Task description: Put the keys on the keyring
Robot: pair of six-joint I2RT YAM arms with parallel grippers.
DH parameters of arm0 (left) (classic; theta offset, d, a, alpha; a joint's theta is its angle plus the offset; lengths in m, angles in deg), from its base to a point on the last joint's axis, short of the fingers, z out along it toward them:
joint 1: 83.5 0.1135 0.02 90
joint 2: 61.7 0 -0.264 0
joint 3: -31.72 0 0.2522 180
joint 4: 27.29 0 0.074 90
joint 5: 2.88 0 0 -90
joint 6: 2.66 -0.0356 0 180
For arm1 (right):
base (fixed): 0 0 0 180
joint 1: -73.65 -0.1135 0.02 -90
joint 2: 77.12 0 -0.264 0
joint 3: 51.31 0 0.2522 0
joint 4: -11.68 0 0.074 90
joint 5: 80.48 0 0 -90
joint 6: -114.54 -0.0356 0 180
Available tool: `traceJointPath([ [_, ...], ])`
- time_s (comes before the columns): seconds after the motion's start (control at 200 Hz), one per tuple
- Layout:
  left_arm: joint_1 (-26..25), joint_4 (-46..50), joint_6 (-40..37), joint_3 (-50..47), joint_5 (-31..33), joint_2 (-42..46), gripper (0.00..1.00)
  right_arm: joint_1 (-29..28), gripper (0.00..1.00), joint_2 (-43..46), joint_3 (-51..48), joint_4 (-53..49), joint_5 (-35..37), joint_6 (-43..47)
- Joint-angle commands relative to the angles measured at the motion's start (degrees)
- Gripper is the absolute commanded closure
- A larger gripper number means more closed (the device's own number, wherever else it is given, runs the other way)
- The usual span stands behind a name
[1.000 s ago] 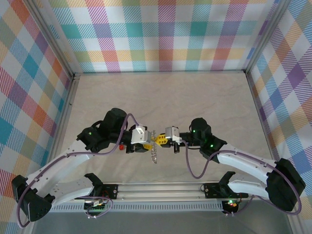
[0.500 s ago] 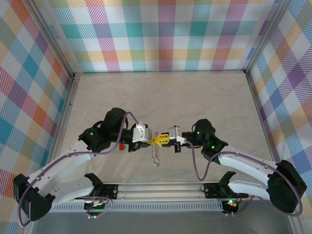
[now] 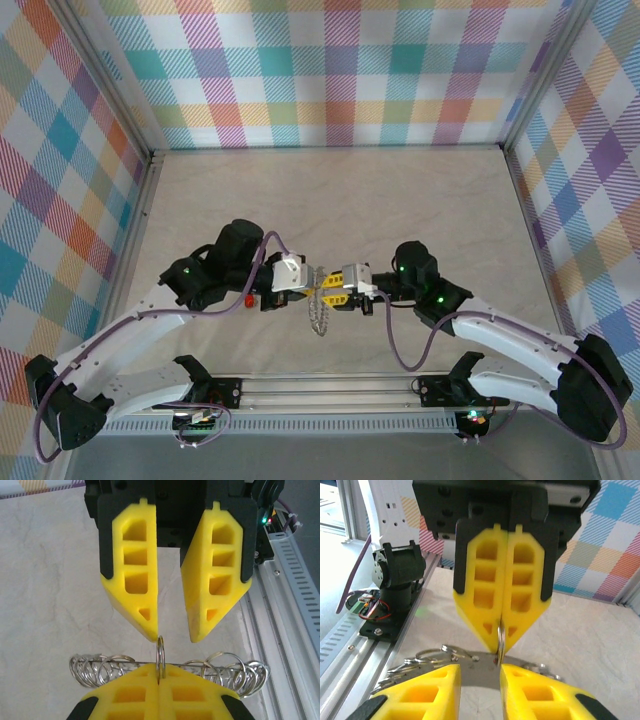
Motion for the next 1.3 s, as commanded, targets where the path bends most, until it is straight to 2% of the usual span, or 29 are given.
traceJointPath([
  [0.0,-0.28,2.91,-2.62,3.01,0.69,-0.55,1.00,-0.32,0.72,-1.45,2.72,-3.43,-0.84,1.31],
  [0.255,-0.84,5.97,-4.29,4.35,0.17,-1.77,1.00,-0.43,0.69,-4.08,4.45,-0.89,0.15,-0.01],
  [0.445,-0.83,7.02,-3.05,5.31,-0.52,-2.86,1.00,-1.15,0.78,-5.35,5.93,-3.60,0.72,1.38],
  [0.63,-0.89,5.67,-1.83,5.43,-2.00,-3.01,1.00,-3.04,0.79,-7.45,6.96,-5.19,2.47,2.92],
  [0.7,-0.89,5.87,-1.79,5.58,-2.54,-3.29,1.00,-3.37,0.86,-7.71,7.13,-4.66,2.98,2.97],
  [0.765,-0.86,6.27,-1.79,5.77,-2.81,-3.80,1.00,-3.42,1.00,-7.71,7.00,-3.86,3.20,2.88],
  [0.85,-0.87,5.84,-1.75,5.63,-3.23,-3.60,1.00,-3.43,1.00,-7.35,6.47,-2.78,3.53,2.75],
  [0.885,-0.84,5.45,-1.46,5.32,-3.49,-3.02,0.89,-3.44,1.00,-6.95,5.70,-1.30,3.87,2.35],
  [0.925,-0.88,5.33,-1.35,4.89,-3.56,-1.90,0.66,-3.42,1.00,-6.04,4.25,1.68,4.53,1.60],
  [0.97,-0.84,5.16,-1.05,4.07,-3.08,-0.21,0.57,-3.43,1.00,-4.67,2.01,6.07,4.86,0.91],
  [1.115,-0.64,4.47,-0.56,-0.24,0.03,6.08,0.50,-3.39,1.00,-1.75,-2.83,16.24,2.71,-0.70],
  [1.295,-0.57,0.69,0.90,-3.51,2.06,8.95,0.53,-3.39,1.00,-1.79,-4.52,22.45,-0.05,-1.91],
])
